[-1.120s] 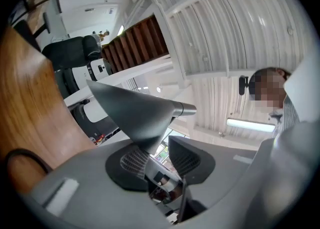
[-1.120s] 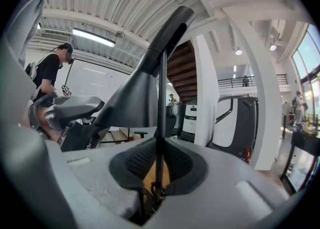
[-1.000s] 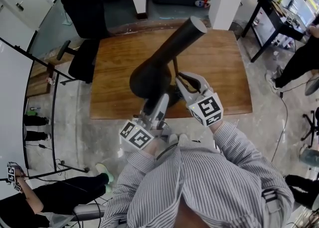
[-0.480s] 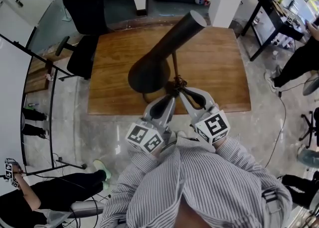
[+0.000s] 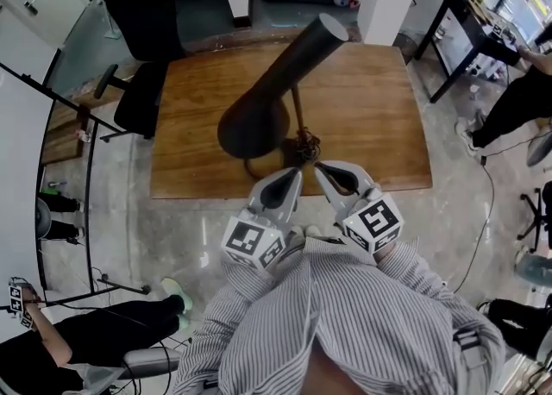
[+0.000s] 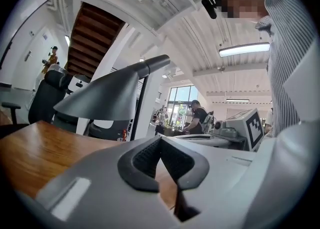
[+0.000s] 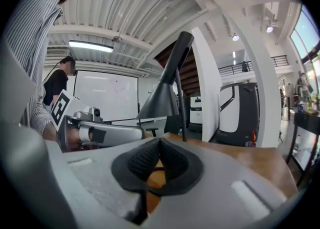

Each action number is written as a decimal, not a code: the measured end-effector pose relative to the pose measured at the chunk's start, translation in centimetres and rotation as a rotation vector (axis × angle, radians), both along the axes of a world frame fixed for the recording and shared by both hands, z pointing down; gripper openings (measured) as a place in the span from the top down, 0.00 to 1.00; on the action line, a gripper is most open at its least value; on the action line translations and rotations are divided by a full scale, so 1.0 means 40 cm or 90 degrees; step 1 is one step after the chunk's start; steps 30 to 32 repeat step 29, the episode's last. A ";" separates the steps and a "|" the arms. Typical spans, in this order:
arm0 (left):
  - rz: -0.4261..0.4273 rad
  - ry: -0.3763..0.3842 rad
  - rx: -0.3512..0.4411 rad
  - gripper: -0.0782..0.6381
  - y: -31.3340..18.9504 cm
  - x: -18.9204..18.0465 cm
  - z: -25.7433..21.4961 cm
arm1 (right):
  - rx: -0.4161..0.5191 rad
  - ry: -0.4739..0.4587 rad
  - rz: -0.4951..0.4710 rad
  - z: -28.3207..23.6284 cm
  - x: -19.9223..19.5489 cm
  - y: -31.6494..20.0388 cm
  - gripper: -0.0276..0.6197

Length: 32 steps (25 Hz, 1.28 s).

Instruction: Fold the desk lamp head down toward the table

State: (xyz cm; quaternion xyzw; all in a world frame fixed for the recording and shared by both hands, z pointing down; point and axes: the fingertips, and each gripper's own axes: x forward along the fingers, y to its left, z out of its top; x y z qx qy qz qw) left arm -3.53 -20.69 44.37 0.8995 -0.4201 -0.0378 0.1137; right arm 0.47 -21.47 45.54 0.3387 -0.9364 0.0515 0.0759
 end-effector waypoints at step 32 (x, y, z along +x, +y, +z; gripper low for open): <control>0.005 0.013 -0.004 0.88 0.005 0.009 -0.001 | 0.050 0.037 0.010 -0.008 -0.011 0.002 0.96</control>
